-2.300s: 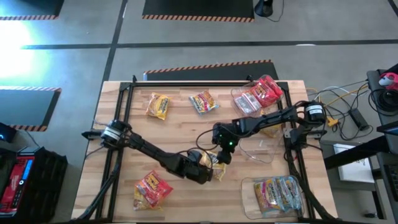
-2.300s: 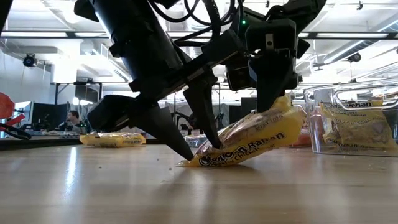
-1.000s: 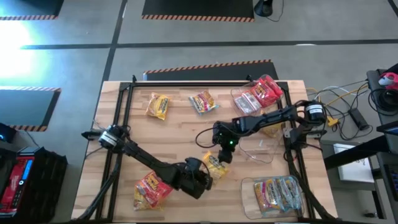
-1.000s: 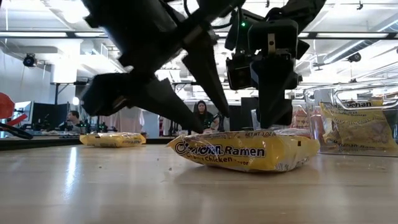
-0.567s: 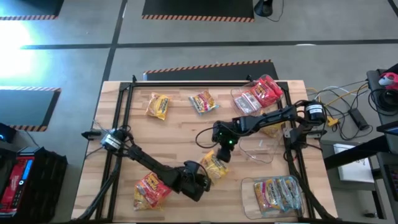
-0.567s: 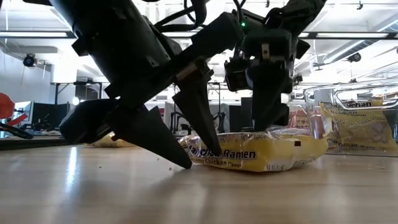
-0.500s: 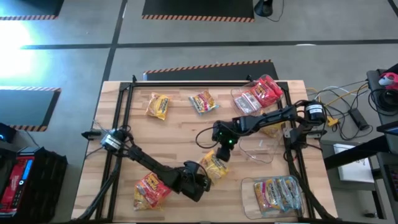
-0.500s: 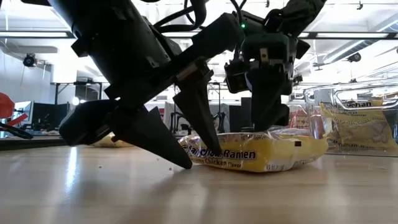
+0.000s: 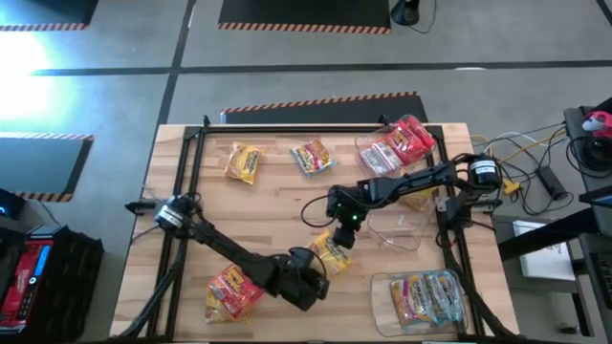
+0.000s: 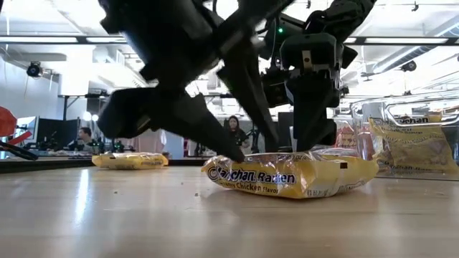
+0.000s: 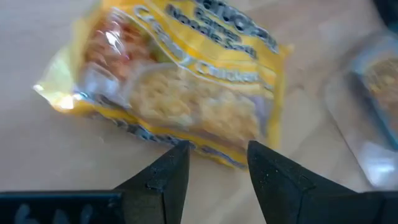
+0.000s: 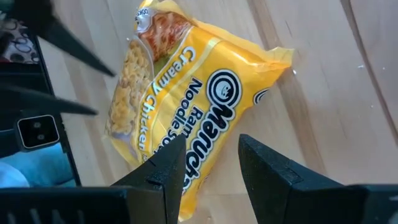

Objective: Sort Maruchan noodles
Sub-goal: Put the yellow noodle pack into the middle transparent bin

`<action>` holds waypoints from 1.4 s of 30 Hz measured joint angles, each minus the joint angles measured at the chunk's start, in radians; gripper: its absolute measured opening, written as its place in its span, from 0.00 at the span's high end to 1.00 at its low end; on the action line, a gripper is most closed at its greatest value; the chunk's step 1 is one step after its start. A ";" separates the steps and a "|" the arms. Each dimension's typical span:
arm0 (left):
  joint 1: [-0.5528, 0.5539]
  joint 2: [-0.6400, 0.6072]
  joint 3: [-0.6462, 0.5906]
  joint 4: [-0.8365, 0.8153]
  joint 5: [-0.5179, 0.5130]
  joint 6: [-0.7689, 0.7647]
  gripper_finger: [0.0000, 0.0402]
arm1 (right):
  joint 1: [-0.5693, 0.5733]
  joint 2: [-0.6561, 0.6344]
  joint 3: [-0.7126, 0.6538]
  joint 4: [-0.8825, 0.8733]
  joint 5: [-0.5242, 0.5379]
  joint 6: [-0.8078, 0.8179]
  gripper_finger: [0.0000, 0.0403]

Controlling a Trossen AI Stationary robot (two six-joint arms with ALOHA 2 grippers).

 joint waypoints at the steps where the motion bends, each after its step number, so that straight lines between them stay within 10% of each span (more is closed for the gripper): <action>1: 0.003 0.000 -0.003 0.000 -0.006 0.001 0.64 | 0.000 0.000 0.000 0.000 0.000 0.000 0.66; 42: 0.037 0.002 -0.113 0.033 -0.023 -0.112 0.64 | -0.003 0.002 -0.002 0.105 -0.153 0.061 0.61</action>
